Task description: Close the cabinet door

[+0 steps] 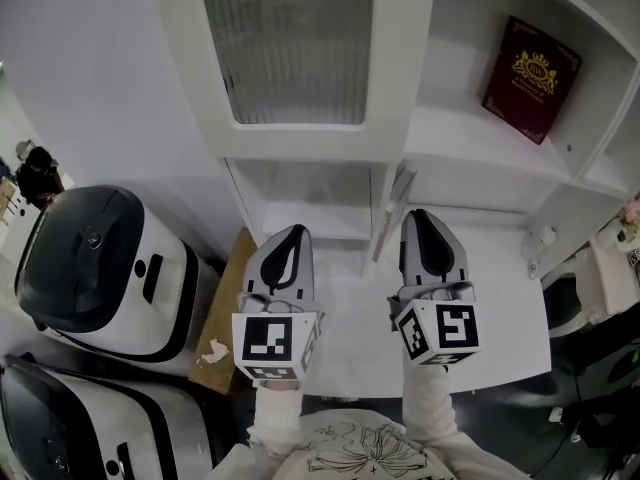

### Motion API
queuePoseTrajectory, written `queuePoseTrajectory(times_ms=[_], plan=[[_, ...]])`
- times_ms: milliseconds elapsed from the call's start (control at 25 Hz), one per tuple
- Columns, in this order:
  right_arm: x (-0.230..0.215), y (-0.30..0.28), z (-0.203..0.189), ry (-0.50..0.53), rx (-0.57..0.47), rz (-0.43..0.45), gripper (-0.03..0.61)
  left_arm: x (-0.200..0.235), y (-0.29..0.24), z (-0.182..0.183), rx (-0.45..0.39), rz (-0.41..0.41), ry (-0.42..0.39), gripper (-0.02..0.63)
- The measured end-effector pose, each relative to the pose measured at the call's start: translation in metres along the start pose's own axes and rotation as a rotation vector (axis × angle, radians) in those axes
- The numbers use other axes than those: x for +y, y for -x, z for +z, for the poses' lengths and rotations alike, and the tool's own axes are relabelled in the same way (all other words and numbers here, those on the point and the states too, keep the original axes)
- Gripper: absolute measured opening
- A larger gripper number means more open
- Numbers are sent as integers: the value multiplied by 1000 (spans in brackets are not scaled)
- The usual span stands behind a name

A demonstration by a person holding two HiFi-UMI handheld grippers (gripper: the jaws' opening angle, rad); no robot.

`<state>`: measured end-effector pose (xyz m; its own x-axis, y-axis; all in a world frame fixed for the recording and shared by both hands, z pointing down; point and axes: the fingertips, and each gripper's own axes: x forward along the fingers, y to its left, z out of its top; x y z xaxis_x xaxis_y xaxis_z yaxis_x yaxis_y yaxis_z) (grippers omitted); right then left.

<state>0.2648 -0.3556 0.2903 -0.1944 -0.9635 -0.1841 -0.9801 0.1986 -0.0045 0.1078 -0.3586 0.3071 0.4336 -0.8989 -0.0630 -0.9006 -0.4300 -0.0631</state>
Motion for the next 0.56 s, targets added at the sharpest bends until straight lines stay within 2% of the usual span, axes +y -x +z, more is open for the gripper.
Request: queuePoseTrajectory(times_ms=[560], plan=[[9,3,9,11,4,-50,29,8,2,8,5,-51,3,5]])
